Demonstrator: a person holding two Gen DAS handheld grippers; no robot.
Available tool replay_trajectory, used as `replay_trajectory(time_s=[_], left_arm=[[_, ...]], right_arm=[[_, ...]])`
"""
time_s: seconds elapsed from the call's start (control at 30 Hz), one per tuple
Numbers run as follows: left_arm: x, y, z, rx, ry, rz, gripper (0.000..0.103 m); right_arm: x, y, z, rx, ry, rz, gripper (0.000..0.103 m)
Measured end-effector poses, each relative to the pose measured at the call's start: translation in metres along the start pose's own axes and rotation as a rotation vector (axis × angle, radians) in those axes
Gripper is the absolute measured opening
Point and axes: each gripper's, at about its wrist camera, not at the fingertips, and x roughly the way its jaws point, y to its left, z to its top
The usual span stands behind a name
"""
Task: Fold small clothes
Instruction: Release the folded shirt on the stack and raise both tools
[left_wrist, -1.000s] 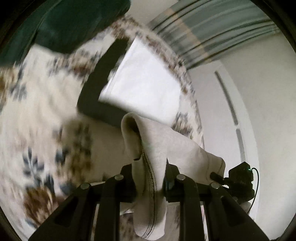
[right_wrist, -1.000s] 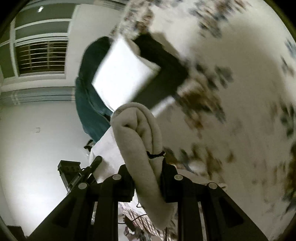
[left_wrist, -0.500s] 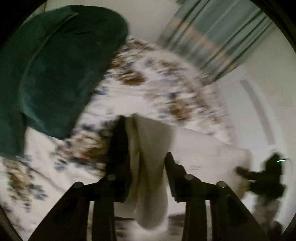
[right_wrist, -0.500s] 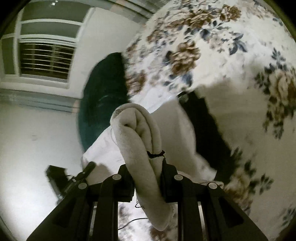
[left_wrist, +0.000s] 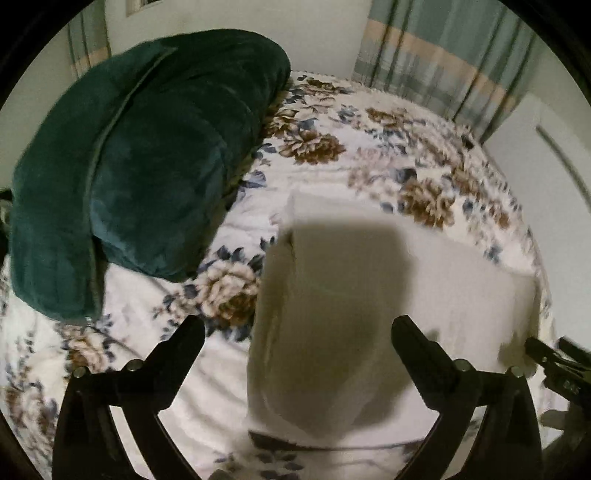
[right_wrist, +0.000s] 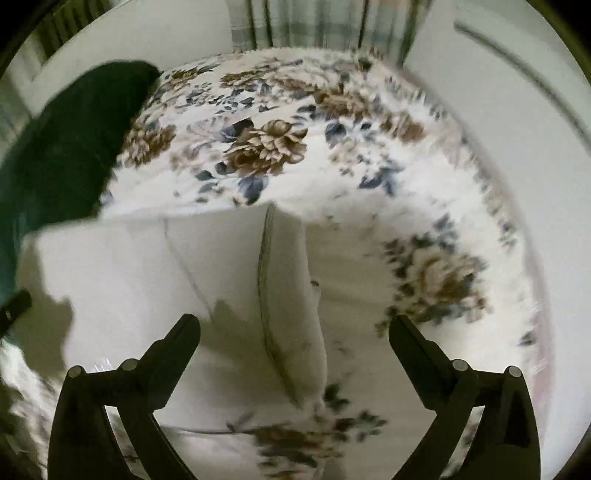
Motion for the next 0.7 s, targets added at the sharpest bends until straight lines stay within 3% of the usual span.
replay_trajectory(time_s=[0.17,0.33,0.7], left_arm=[[-0.016,-0.016,-0.022,0.04,0.026,0.053,0.103],[-0.058,-0.027,-0.038,0.038,0.008,0.078,0.103],[-0.209,-0.043,-0.082,0.058,-0.095,0.057,0.103]], right_arm=[[-0.035,0.005,-0.029,-0.026,-0.041,-0.07,0.103],[-0.092,-0.001,-0.053,-0.03,-0.099,-0.099,0.103],[-0.261,-0.019,-0.121,-0.034,-0.221,-0.102,0.103]])
